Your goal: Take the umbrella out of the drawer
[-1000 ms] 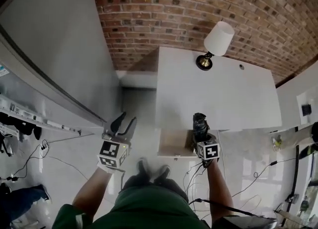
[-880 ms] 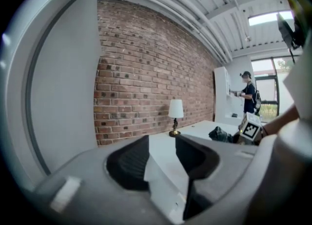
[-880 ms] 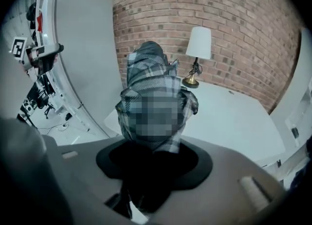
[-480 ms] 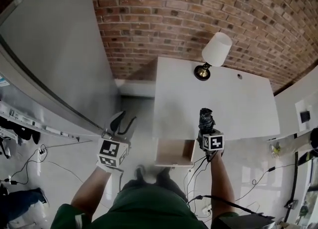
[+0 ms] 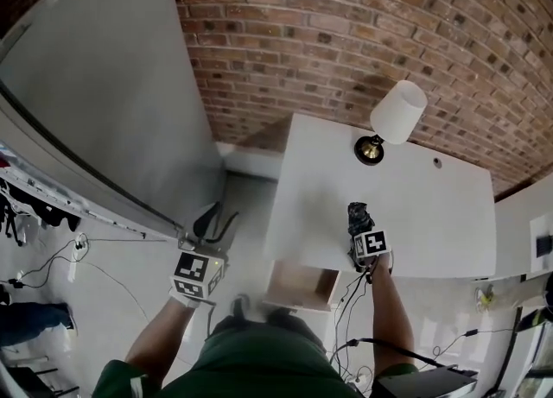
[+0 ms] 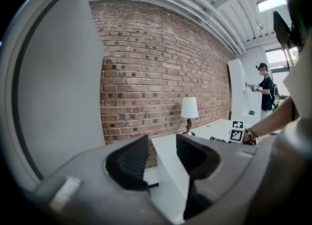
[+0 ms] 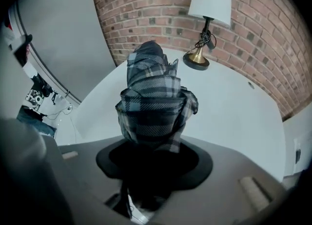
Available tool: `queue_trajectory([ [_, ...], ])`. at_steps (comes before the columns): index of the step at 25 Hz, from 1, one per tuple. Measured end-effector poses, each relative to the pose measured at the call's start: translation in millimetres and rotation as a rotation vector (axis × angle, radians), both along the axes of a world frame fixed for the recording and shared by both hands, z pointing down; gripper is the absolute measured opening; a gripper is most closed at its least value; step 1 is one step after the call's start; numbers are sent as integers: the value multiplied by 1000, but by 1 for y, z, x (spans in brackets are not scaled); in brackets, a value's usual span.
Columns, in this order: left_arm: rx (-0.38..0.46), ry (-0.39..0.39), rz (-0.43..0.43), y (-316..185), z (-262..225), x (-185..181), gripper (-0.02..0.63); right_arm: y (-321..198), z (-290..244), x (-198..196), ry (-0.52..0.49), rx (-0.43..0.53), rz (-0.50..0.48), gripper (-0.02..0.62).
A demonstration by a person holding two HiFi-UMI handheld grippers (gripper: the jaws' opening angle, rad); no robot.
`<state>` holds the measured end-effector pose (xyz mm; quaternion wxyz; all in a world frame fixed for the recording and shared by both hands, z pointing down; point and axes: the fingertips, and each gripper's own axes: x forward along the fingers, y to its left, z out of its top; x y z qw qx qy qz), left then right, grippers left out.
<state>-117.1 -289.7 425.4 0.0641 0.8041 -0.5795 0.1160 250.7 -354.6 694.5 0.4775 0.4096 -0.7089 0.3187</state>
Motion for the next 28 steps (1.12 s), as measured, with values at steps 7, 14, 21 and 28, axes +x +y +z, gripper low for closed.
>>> queue_trajectory([
  [7,-26,-10,-61,-6,9,-7,176,-23,29,-7,-10,-55,-4,196],
  [14,-30,-1,-34,-20,13,0,176,-23,25,-6,-47,4,51,239],
  [21,4,11,39,-33,2,19,176,-43,-60,3,-114,252,127,238],
  [28,89,4,85,-42,-38,20,176,-44,-220,-9,-277,699,144,235],
])
